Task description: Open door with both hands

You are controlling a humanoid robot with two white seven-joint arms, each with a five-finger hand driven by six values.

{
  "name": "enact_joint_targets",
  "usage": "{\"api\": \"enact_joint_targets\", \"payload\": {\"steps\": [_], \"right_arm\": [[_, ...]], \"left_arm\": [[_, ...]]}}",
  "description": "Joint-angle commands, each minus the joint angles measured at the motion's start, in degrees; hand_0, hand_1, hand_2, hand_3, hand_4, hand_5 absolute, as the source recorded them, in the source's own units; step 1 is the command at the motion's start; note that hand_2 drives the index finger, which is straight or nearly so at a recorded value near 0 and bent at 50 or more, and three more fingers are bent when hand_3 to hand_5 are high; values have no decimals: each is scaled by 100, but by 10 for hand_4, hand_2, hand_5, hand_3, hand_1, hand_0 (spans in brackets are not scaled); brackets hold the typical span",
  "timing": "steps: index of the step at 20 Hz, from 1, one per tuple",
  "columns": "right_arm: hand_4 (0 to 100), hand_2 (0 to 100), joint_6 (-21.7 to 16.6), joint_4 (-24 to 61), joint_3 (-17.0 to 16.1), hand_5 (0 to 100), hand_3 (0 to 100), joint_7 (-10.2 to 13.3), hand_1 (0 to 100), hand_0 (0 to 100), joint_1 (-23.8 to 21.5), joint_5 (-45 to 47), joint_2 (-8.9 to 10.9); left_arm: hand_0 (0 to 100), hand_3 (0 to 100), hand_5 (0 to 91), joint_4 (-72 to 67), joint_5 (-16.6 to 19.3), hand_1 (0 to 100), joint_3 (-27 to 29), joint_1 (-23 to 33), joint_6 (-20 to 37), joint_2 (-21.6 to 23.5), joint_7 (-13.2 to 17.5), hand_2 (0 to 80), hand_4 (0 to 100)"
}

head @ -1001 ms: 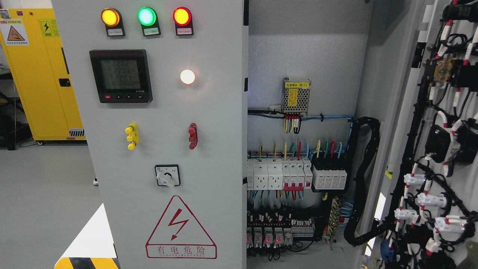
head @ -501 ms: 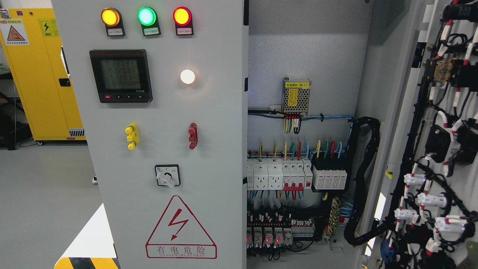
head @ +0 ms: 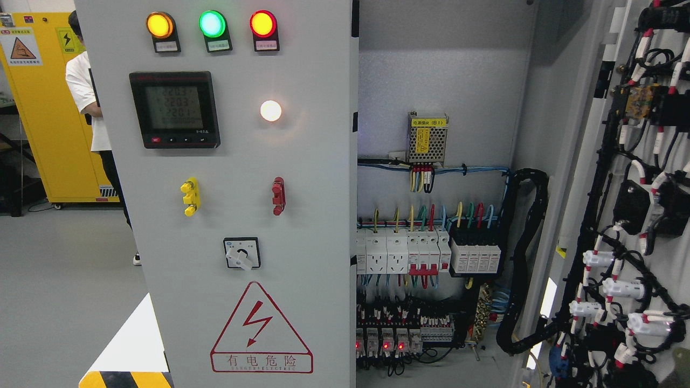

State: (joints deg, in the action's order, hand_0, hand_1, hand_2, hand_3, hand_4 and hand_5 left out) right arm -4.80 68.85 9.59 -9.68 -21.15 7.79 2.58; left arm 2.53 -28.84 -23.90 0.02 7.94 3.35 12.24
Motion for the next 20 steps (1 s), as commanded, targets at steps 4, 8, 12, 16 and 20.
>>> {"api": "enact_joint_targets", "payload": {"steps": [4,8,12,16,20], "right_arm": [[0,40,-47,4557,262,0,0,106,500,0,-363,3,76],[0,40,-205,4954,254,0,0,474,500,0,-214,12,-11],[0,40,-697,5059,271,0,0,590,500,0,-4,12,-64],[0,40,-663,5051,297,0,0,599,500,0,602,12,-214],[0,40,-628,4998,324,0,0,607,500,0,1252,-5,-345]], "left_arm": [[120,0,0,-25,10,556,-27,183,-2,-80,-47,0,0],[120,0,0,-25,10,556,-36,183,-2,-106,-56,0,0],[120,0,0,-16,1,556,-18,183,6,-98,-47,0,0],[120,0,0,-16,1,556,0,191,6,-98,6,0,0],[120,0,0,-16,1,556,8,200,6,-98,6,0,0]]}}
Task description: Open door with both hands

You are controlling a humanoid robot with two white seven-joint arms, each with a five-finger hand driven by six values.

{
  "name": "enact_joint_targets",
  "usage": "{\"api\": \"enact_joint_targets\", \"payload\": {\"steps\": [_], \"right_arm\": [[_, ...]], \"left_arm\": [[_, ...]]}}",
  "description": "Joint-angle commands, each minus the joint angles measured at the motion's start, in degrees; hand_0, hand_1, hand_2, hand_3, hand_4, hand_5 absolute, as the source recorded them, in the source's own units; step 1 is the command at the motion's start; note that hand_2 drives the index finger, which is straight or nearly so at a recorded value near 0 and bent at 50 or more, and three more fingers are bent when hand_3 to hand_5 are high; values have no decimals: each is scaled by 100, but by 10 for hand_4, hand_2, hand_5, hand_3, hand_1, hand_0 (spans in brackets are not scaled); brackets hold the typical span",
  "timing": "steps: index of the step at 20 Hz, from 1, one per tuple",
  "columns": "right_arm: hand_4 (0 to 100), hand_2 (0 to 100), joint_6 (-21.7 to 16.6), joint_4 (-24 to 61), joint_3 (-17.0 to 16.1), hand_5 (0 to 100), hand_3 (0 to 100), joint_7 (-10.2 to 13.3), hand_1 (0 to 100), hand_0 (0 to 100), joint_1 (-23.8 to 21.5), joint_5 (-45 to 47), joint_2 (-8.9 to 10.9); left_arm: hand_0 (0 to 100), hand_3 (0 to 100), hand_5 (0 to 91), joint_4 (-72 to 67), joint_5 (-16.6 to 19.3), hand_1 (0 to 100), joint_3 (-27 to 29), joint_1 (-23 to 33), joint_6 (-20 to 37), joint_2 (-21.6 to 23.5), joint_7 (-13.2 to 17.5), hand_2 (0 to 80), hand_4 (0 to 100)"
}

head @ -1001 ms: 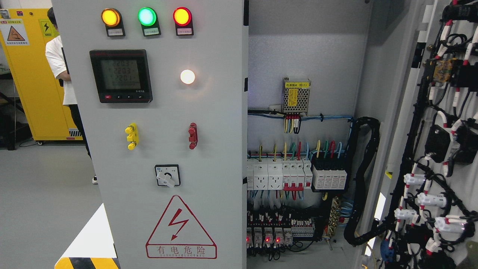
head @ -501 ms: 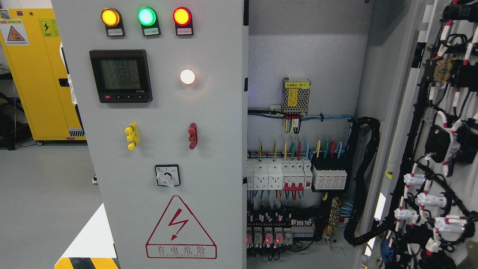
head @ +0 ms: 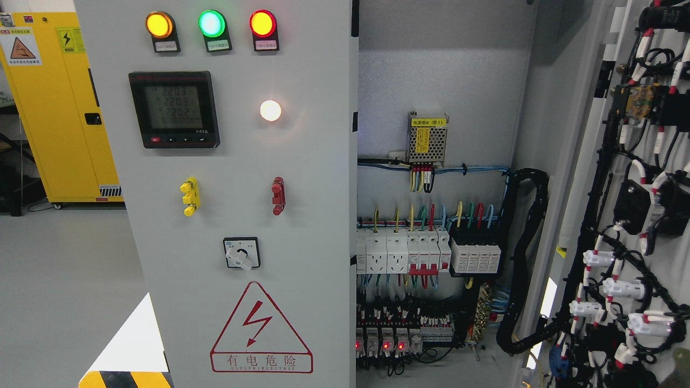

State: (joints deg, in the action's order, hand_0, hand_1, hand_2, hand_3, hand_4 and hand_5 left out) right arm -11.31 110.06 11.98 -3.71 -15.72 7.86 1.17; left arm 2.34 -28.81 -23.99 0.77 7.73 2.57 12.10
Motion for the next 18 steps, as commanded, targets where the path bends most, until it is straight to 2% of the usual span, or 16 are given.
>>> {"api": "enact_joint_targets", "payload": {"steps": [1,3,5,7,8,11,15,18], "right_arm": [[0,40,41,868,94,0,0,11,500,0,850,-21,-257],[0,40,338,833,190,0,0,11,500,0,1193,-47,-362],[0,40,839,798,357,0,0,2,500,0,1562,-82,-433],[0,40,1121,632,463,0,0,2,500,0,1904,-100,-512],[0,40,1192,500,472,0,0,2,500,0,2115,-161,-582],[0,40,1306,35,463,0,0,2,500,0,2634,-556,-591],[0,40,1465,-563,428,0,0,11,500,0,3293,-610,-618],[0,40,1754,-862,367,0,0,11,500,0,3768,-619,-723]], "left_arm": [[120,0,0,3,-2,556,17,116,27,-20,20,0,0],[120,0,0,3,-10,556,17,125,27,-3,20,0,0],[120,0,0,-6,-10,556,26,134,27,33,20,0,0],[120,0,0,3,-10,556,17,125,27,6,29,0,0],[120,0,0,12,-10,556,17,125,27,-20,29,0,0],[120,0,0,12,-10,556,17,125,27,-20,20,0,0],[120,0,0,12,-10,556,17,125,27,-20,29,0,0],[120,0,0,12,-10,556,17,125,27,-11,29,0,0]]}}
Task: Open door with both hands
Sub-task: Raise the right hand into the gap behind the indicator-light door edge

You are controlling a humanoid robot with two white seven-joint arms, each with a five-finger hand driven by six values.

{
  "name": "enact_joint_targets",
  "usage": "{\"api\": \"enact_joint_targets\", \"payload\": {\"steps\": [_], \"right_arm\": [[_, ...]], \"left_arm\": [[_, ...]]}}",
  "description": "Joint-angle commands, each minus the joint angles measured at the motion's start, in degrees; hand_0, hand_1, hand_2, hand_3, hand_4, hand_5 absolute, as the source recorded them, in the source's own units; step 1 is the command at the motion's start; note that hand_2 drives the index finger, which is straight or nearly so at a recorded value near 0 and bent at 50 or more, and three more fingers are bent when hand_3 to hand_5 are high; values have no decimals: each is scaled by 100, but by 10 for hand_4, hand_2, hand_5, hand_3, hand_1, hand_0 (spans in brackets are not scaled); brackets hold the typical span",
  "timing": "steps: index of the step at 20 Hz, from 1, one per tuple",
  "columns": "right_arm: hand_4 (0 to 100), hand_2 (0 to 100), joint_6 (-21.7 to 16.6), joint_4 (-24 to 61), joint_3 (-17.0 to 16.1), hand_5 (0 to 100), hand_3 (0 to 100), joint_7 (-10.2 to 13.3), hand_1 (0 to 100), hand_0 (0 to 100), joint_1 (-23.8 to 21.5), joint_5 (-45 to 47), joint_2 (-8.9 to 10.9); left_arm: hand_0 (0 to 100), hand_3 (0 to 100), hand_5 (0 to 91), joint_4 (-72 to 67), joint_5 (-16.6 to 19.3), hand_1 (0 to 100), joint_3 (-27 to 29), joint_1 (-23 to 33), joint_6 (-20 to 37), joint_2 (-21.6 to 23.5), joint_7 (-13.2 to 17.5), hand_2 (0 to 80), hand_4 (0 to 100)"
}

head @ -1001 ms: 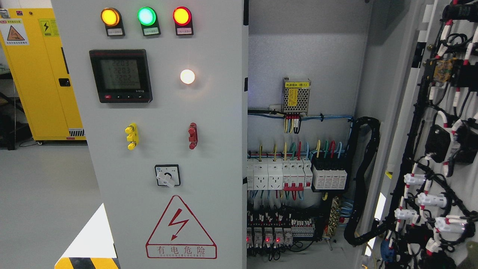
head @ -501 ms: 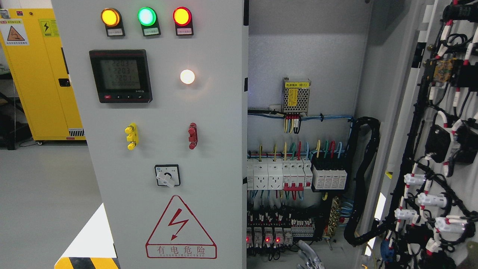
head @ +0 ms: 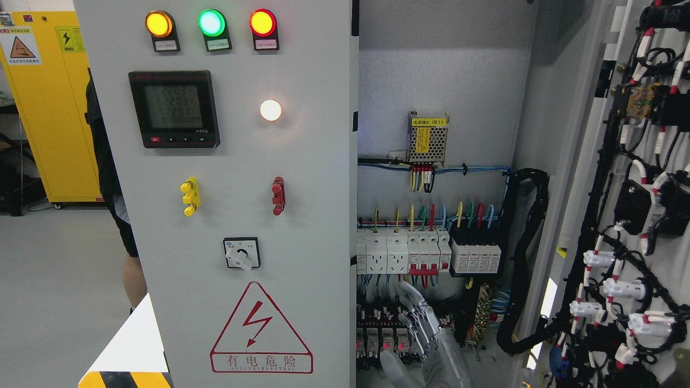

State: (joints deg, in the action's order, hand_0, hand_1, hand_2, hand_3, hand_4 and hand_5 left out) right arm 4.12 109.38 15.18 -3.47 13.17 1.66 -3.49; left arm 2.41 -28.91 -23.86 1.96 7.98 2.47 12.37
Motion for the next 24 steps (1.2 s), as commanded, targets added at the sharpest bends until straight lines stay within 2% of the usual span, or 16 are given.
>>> {"api": "enact_joint_targets", "payload": {"steps": [1,5,10,15,19,24], "right_arm": [[0,40,255,-917,46,0,0,-13,500,0,976,1,-257],[0,40,282,-1277,2,0,0,-13,500,0,1363,1,-354],[0,40,282,-1814,-463,0,0,-13,500,0,1812,45,-345],[0,40,308,-2043,-437,0,0,-13,500,0,2119,62,-354],[0,40,536,-2201,-464,0,0,-39,500,0,2295,97,-354],[0,40,546,-2456,-481,0,0,-92,500,0,2568,106,-345]], "left_arm": [[120,0,0,5,-1,556,4,6,-7,0,-7,0,0],[120,0,0,-4,-1,556,4,6,-7,-18,-7,0,0],[120,0,0,-4,-1,556,4,15,2,-18,-7,0,0],[120,0,0,-4,-1,556,4,15,2,-18,-7,0,0],[120,0,0,-4,-1,556,4,15,2,0,-7,0,0],[120,0,0,-4,-1,556,4,15,2,0,-7,0,0]]}}
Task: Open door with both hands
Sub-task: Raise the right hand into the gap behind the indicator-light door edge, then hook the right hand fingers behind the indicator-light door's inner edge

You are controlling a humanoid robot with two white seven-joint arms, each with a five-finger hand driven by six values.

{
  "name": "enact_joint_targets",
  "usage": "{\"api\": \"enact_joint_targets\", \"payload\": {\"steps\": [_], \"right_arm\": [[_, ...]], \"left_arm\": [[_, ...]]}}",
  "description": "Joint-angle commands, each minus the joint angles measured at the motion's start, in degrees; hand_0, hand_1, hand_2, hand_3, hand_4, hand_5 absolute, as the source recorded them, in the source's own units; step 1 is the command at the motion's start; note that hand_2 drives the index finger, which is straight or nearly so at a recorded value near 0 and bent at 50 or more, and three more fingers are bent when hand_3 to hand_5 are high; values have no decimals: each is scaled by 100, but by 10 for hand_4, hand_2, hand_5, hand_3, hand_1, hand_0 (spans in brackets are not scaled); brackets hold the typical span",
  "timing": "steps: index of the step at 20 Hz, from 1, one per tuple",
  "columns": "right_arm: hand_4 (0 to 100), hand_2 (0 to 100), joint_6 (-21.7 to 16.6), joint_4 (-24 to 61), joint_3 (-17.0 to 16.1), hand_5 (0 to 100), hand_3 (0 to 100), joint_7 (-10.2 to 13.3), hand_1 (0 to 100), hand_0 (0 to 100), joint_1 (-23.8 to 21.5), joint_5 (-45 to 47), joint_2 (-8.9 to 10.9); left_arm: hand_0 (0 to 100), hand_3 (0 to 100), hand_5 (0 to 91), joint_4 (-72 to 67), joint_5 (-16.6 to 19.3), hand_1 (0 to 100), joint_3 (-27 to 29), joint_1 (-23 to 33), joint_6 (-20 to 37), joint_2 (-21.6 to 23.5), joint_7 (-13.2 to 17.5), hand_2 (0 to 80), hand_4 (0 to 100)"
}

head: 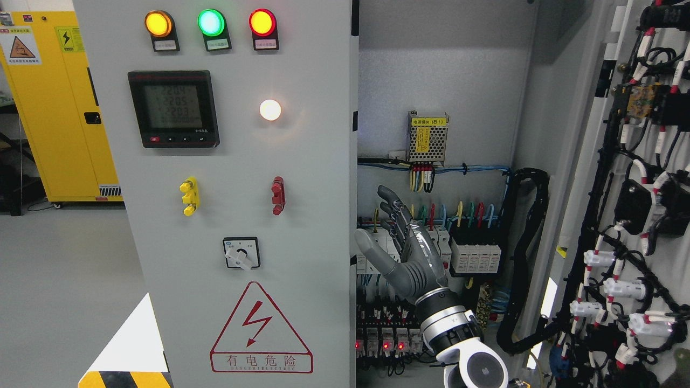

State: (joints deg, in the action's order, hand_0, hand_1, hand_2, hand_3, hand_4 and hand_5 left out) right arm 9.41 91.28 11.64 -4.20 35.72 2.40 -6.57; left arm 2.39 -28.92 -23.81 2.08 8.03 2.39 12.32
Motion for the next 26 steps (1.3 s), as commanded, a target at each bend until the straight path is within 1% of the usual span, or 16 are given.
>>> {"api": "enact_joint_targets", "payload": {"steps": [1,3,5,8,9,11,12,16,17,20,21,24,25,26], "right_arm": [[0,40,25,-638,-118,0,0,-19,500,0,330,42,-38],[0,40,60,-646,-74,0,0,-28,500,0,382,242,-38],[0,40,183,-646,-57,0,0,-28,500,0,444,471,-29],[0,40,228,-716,-56,0,0,-37,500,0,532,534,-20],[0,40,228,-734,-56,0,0,-72,500,0,532,534,-11],[0,40,228,-726,-65,0,0,-387,500,0,541,525,-2],[0,40,236,-752,-91,0,0,-458,500,0,567,525,-2],[0,40,228,-805,-127,0,0,-555,500,0,620,534,24],[0,40,228,-796,-127,0,0,-608,500,0,637,534,24],[0,40,228,-822,-144,0,0,-924,500,0,699,534,24],[0,40,228,-831,-179,0,0,-986,500,0,725,534,24],[0,40,236,-962,-311,0,0,-1004,500,0,830,543,33],[0,40,236,-1015,-311,0,0,-1039,500,0,848,543,41],[0,40,236,-1033,-311,0,0,-1152,500,0,848,577,59]], "left_arm": [[120,0,0,-1,0,556,0,3,-4,7,-1,0,0],[120,0,0,-10,0,556,0,3,-4,15,-1,0,0],[120,0,0,-10,0,556,0,12,-4,16,7,0,0],[120,0,0,-1,0,556,0,3,-4,7,-1,0,0],[120,0,0,-1,0,556,0,3,-4,7,7,0,0],[120,0,0,-1,0,556,0,3,-4,7,7,0,0],[120,0,0,-1,0,556,0,3,-4,7,-1,0,0],[120,0,0,-1,0,556,0,12,-4,7,7,0,0],[120,0,0,-1,0,556,0,3,-4,7,-1,0,0],[120,0,0,-1,0,556,0,3,-4,7,-1,0,0],[120,0,0,-10,0,556,0,3,5,7,7,0,0],[120,0,0,-1,0,556,0,3,-3,7,7,0,0],[120,0,0,-1,0,556,0,3,5,7,-1,0,0],[120,0,0,-1,0,556,0,3,-3,7,7,0,0]]}}
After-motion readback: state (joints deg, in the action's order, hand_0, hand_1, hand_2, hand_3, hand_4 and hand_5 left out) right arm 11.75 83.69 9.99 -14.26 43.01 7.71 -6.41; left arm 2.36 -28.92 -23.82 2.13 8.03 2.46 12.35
